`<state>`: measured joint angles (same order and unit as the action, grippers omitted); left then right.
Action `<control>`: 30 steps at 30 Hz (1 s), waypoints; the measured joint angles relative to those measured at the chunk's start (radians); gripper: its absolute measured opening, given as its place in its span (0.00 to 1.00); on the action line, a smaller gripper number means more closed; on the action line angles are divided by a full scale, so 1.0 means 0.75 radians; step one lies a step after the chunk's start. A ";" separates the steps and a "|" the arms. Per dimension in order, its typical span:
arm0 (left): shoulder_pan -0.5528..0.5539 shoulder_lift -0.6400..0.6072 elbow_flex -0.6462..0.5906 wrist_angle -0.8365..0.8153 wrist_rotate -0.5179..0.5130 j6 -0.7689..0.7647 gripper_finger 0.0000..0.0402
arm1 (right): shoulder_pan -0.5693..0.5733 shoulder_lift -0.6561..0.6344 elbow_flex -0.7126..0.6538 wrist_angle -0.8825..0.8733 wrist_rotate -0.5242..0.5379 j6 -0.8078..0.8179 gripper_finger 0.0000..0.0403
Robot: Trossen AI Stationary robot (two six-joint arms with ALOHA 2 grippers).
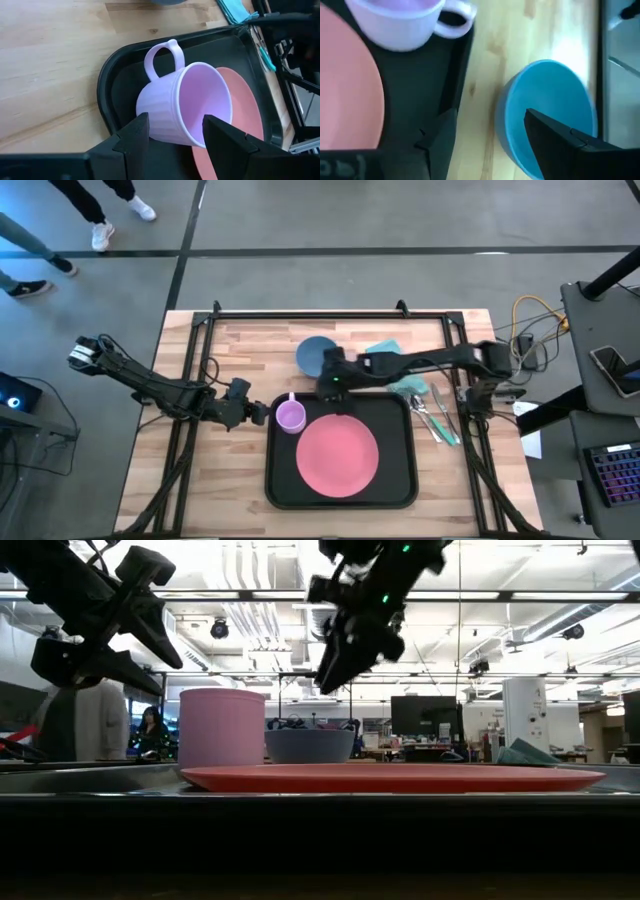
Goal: Set up tray
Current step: Put the blue bowl on the light orange plate on the black serving tray
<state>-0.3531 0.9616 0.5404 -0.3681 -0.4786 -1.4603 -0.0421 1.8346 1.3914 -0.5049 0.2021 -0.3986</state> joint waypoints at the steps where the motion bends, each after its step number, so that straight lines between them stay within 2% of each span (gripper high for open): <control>1: 0.000 0.000 0.000 0.002 0.000 0.000 0.41 | -0.010 0.035 0.022 -0.022 -0.003 -0.022 0.57; 10: 0.000 0.000 -0.001 -0.001 0.000 0.012 0.41 | -0.095 0.214 0.156 -0.054 -0.028 -0.038 0.64; 17: 0.000 0.000 -0.024 -0.002 0.000 0.015 0.41 | -0.139 0.297 0.187 -0.083 -0.033 -0.019 0.60; 24: 0.000 0.000 -0.039 -0.003 0.000 0.015 0.41 | -0.153 0.307 0.186 -0.146 -0.069 0.073 0.44; 30: 0.000 0.000 -0.041 -0.002 0.000 0.015 0.41 | -0.151 0.296 0.186 -0.156 -0.060 0.071 0.21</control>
<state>-0.3531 0.9615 0.5095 -0.3698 -0.4786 -1.4490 -0.1555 2.0567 1.5307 -0.6222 0.1574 -0.3456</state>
